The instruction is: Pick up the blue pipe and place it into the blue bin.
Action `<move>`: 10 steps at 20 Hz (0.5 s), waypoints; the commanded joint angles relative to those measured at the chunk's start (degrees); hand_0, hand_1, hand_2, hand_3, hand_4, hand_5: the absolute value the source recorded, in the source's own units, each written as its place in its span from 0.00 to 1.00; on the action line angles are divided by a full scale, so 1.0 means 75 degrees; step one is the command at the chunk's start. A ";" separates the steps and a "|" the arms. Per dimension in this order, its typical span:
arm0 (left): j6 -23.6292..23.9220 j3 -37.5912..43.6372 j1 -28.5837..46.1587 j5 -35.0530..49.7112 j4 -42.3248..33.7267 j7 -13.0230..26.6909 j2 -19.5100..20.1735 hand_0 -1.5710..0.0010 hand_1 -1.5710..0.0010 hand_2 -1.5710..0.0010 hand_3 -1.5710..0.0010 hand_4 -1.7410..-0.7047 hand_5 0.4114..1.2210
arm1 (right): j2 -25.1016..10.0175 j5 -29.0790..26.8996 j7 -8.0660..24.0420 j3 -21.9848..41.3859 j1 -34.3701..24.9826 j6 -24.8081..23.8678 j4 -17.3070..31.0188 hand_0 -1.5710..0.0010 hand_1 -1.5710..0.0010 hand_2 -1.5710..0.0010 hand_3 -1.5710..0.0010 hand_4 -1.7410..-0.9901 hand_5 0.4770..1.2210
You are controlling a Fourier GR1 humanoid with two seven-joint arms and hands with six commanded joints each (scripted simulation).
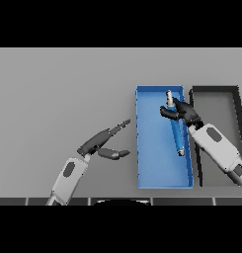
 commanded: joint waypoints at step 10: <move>-0.0005 -0.0048 0.0066 0.0030 -0.0071 0.0019 -0.0045 1.00 1.00 1.00 1.00 0.78 0.10 | -0.0437 -0.0125 -0.0009 0.0950 -0.0343 0.0292 -0.0223 0.99 0.99 0.99 1.00 0.87 0.32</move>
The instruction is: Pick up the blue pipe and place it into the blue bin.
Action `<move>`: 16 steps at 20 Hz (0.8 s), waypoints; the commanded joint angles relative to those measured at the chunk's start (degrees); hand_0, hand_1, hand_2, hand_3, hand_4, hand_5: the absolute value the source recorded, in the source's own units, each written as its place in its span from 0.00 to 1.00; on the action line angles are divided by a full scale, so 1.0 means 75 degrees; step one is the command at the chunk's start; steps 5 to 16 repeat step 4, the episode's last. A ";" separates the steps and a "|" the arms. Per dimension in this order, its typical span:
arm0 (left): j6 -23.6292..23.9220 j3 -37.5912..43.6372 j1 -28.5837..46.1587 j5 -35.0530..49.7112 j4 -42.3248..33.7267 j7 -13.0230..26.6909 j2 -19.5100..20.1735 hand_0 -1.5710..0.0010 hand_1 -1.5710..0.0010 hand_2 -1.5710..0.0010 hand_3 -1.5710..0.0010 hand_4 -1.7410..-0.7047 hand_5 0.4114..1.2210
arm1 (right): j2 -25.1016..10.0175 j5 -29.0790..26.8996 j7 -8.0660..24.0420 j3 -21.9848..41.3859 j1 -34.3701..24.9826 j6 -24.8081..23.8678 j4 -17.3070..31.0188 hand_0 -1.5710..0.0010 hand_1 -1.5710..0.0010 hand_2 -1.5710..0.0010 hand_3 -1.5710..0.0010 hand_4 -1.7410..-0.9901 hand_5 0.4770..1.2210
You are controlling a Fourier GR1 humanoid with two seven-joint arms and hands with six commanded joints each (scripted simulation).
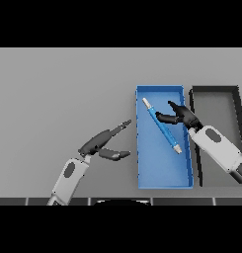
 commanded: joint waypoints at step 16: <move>0.0032 0.0021 -0.0108 -0.0033 0.0057 0.0074 -0.0016 1.00 1.00 1.00 1.00 0.78 0.10 | -0.0049 0.0006 -0.0128 0.0102 -0.0011 0.0168 0.0020 0.99 0.99 0.99 1.00 0.87 0.32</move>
